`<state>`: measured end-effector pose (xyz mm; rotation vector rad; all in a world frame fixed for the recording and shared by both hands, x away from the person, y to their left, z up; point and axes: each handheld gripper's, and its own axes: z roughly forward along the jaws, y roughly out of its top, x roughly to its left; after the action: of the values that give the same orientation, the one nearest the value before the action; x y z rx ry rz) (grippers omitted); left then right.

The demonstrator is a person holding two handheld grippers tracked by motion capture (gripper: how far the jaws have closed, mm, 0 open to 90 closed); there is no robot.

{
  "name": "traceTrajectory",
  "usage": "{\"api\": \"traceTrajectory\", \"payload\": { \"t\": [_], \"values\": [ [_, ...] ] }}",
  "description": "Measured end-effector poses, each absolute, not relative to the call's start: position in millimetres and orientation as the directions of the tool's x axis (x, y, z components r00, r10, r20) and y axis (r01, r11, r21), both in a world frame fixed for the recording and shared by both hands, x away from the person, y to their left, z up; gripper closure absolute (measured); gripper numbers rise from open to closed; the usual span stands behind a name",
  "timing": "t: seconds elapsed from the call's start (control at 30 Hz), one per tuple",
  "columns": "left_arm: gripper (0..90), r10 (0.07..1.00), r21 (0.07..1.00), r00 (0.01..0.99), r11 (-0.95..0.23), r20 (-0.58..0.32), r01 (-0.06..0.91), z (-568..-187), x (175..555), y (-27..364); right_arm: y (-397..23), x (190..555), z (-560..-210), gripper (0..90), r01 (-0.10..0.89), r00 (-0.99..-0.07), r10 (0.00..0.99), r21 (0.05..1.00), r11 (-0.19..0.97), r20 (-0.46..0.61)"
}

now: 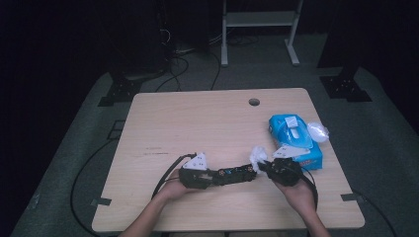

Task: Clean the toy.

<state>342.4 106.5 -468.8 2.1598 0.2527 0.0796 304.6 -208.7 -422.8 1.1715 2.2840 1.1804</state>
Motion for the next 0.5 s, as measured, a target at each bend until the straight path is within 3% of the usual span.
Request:
{"api": "traceTrajectory", "payload": {
  "t": [0.23, 0.5],
  "values": [
    [70.5, 0.214, 0.824, 0.976, -0.545, -0.039, 0.152, -469.0, 342.1, 106.6, -195.6, 301.9, -417.9, 82.8, 0.475, -0.669, 0.739, 0.811, 0.342, 0.079],
    [70.5, 0.214, 0.824, 0.976, -0.544, -0.044, 0.156, -469.2, 342.9, 107.3, -212.8, 303.4, -428.3, 82.7, 0.523, -0.618, 0.779, 0.794, 0.309, 0.103]
  ]
}}
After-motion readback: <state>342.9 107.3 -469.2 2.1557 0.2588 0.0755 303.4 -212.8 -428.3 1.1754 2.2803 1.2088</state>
